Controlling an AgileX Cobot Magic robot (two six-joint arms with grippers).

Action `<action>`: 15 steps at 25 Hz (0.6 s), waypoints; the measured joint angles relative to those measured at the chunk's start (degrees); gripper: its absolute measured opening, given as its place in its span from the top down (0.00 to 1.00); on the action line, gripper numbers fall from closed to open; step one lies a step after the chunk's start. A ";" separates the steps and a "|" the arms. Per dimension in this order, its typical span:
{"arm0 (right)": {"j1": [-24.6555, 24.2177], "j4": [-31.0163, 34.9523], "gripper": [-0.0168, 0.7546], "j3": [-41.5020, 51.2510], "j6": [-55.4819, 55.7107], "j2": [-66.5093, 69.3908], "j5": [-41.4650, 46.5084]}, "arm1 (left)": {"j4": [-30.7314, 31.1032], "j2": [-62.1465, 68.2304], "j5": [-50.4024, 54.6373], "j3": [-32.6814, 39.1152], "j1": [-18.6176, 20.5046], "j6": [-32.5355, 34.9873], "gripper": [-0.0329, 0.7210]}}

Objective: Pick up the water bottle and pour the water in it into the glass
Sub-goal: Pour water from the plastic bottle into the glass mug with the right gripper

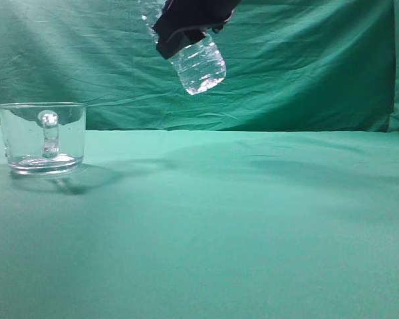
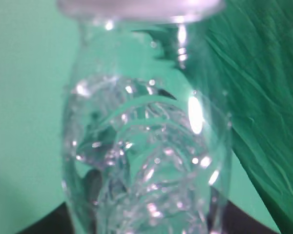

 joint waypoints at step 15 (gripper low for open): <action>2.97 -12.37 0.59 -14.67 -0.89 13.26 0.06 | 0.00 0.00 0.00 0.00 0.00 0.00 0.96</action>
